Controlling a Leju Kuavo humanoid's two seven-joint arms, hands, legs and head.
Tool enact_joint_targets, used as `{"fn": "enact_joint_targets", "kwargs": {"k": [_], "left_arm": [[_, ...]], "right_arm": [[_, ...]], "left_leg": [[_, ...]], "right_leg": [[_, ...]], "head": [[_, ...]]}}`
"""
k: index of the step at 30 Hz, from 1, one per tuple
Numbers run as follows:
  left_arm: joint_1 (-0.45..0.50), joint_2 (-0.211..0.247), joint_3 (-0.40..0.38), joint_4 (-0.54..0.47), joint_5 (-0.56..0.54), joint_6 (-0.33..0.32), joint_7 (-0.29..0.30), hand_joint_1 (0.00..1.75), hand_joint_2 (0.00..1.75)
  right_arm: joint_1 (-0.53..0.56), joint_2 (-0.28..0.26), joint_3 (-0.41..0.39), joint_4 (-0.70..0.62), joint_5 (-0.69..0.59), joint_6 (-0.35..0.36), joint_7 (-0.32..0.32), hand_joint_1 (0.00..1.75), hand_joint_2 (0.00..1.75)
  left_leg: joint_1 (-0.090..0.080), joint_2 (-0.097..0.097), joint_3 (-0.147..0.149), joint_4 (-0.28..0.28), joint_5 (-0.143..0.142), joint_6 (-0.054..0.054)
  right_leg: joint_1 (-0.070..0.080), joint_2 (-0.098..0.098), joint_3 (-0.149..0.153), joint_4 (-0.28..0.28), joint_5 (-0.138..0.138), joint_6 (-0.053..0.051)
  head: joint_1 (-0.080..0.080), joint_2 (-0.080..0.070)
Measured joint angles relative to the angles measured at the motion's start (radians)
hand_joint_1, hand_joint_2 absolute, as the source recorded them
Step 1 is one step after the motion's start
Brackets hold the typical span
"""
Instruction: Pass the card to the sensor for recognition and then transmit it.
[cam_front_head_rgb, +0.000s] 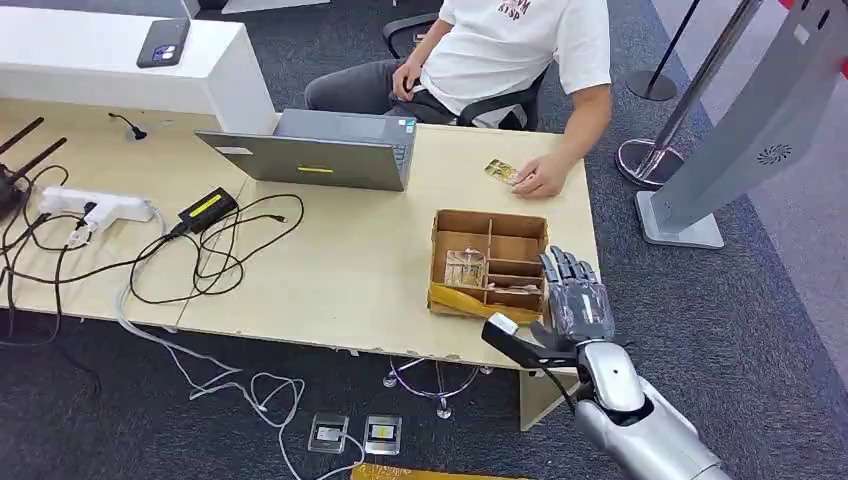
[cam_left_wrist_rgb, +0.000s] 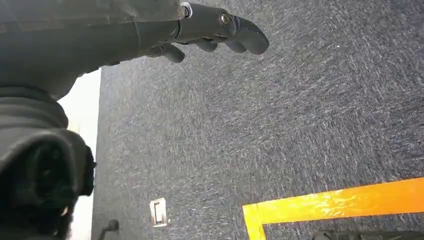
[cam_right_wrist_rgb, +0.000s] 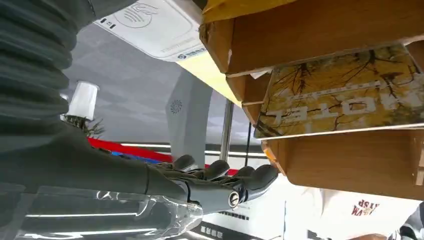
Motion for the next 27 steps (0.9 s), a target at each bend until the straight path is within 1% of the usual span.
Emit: {"fn": "enact_joint_targets", "kwargs": {"k": [12, 27], "left_arm": [[0.0, -0.003, 0.0, -0.005, -0.003, -0.001, 0.0, 0.0, 0.0], [-0.001, -0.003, 0.0, -0.005, -0.001, -0.001, 0.0, 0.0, 0.0]], "right_arm": [[-0.001, 0.009, -0.007, 0.008, 0.0, -0.005, -0.005, 0.0, 1.75], [-0.013, 0.042, -0.007, 0.032, -0.014, -0.026, -0.045, 0.0, 1.75]], "left_leg": [[0.0, 0.0, 0.0, 0.0, 0.0, 0.0], [0.0, 0.0, 0.0, 0.0, 0.0, 0.0]], "right_leg": [[0.0, 0.0, 0.0, 0.0, 0.0, 0.0], [0.0, 0.0, 0.0, 0.0, 0.0, 0.0]], "head": [[0.0, 0.0], [0.0, 0.0]]}}
